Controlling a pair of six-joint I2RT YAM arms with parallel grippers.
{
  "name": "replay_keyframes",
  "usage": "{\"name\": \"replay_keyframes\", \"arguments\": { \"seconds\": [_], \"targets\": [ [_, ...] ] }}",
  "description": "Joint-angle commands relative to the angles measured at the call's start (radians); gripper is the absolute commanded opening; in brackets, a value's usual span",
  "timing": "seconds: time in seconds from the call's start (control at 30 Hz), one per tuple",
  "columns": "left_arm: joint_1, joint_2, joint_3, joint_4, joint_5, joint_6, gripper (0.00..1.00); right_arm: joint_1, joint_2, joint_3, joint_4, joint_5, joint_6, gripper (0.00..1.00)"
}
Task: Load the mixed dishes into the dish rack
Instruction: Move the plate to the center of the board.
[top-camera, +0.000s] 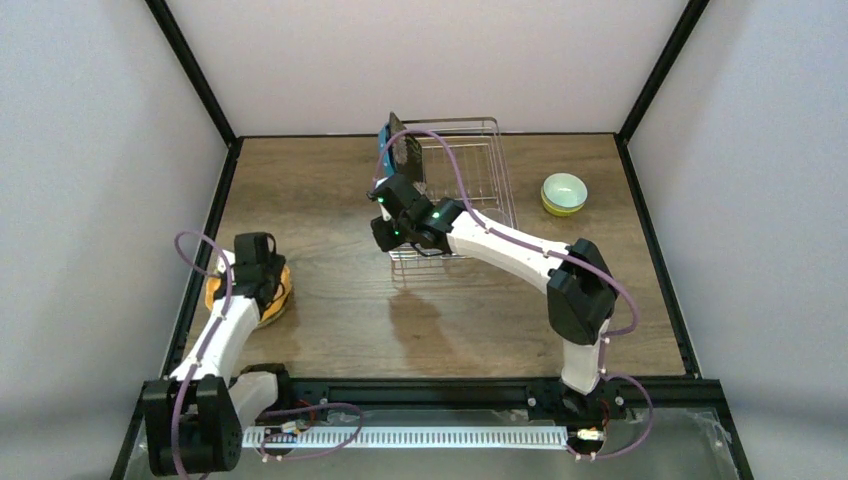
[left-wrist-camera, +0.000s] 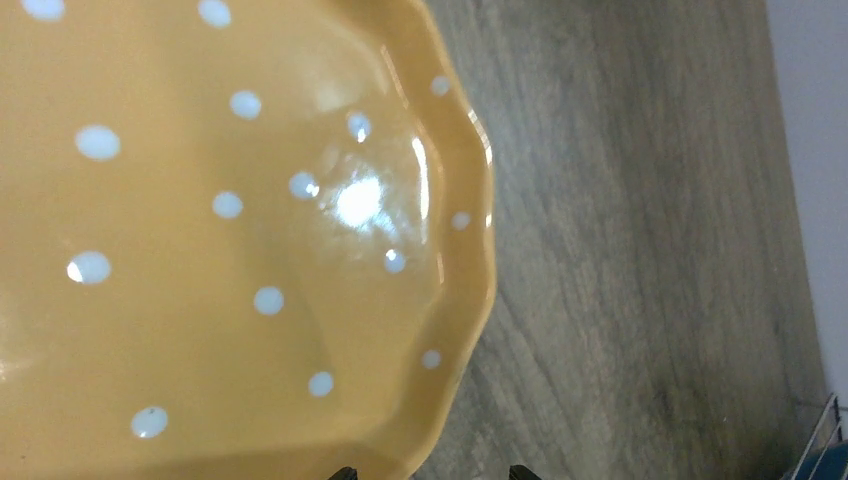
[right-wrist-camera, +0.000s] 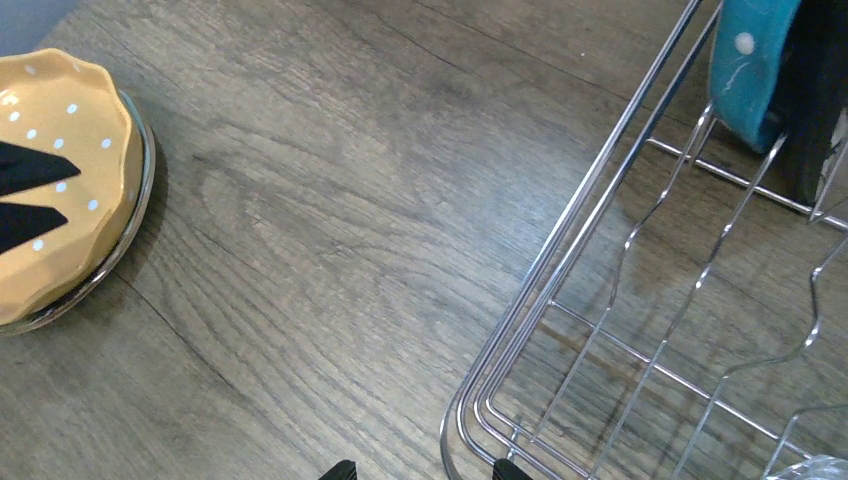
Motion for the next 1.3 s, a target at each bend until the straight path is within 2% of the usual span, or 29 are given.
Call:
{"name": "replay_keyframes", "arguments": {
  "seconds": [0.0, 0.73, 1.07, 1.27],
  "targets": [
    [0.023, 0.012, -0.05, 0.081, 0.112, -0.003, 0.87, 0.006, -0.038, 0.027, -0.014, 0.036, -0.017, 0.8],
    [0.039, 0.022, -0.195, 0.166, 0.249, -0.045, 0.87, 0.007, -0.096, -0.047, -0.009, 0.049, 0.002, 0.8],
    [0.019, 0.096, -0.189, 0.218, 0.369, 0.034, 0.87, 0.007, -0.103, -0.061, -0.002, 0.053, 0.01, 0.81],
    [-0.038, 0.179, -0.143, 0.232, 0.423, 0.106, 0.87, 0.007, -0.106, -0.058, -0.004, 0.078, 0.009, 0.81]
  ]
}}
